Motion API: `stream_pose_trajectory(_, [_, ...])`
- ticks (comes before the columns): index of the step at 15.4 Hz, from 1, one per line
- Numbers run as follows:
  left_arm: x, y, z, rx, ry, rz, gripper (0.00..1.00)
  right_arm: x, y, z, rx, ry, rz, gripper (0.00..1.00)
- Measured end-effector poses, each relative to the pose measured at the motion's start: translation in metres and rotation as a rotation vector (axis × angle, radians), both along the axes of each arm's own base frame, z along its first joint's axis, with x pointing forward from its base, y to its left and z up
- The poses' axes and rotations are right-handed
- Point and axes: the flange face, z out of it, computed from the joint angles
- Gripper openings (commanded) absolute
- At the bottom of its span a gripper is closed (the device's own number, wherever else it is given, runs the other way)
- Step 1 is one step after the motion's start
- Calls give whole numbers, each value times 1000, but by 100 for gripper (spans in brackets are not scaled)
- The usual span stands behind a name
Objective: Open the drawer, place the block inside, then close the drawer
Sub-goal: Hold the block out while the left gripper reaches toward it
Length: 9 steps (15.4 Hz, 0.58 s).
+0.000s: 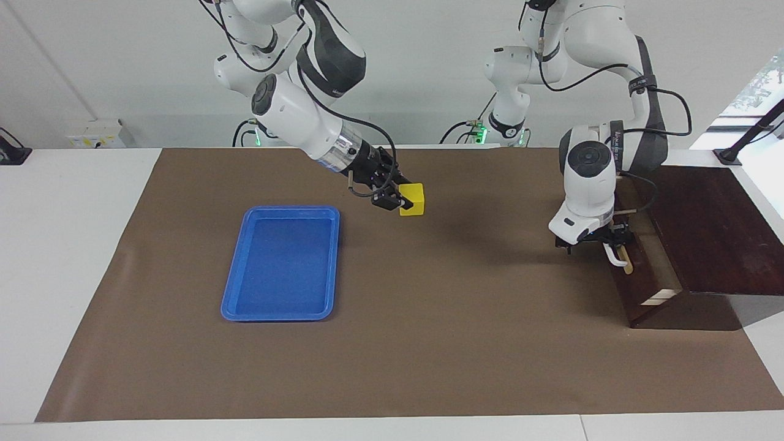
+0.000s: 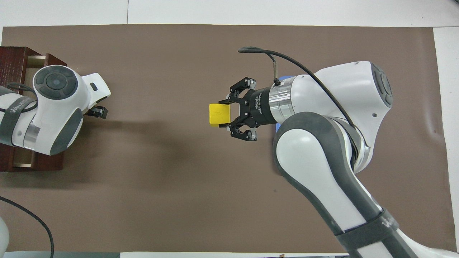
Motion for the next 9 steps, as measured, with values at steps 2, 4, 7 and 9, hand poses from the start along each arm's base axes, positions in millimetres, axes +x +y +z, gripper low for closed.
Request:
stream_pose_trajectory(2, [-3,-12,0,5,8,-15,100,1,-1,-1,-5,0,1,0])
stream_pose_trajectory(4, [-7,-26,0,12,21,-34,100,1,-1,-3,-16,-1,6,0])
stream_pose_trajectory(7, [-13,-47,0,18,28,-64,100,1,-2,-4,-21,0,9,0])
stream_pose_trajectory(9, [-14,-55,1,19,28,-76,100,1,-4,-5,-27,9,16,0])
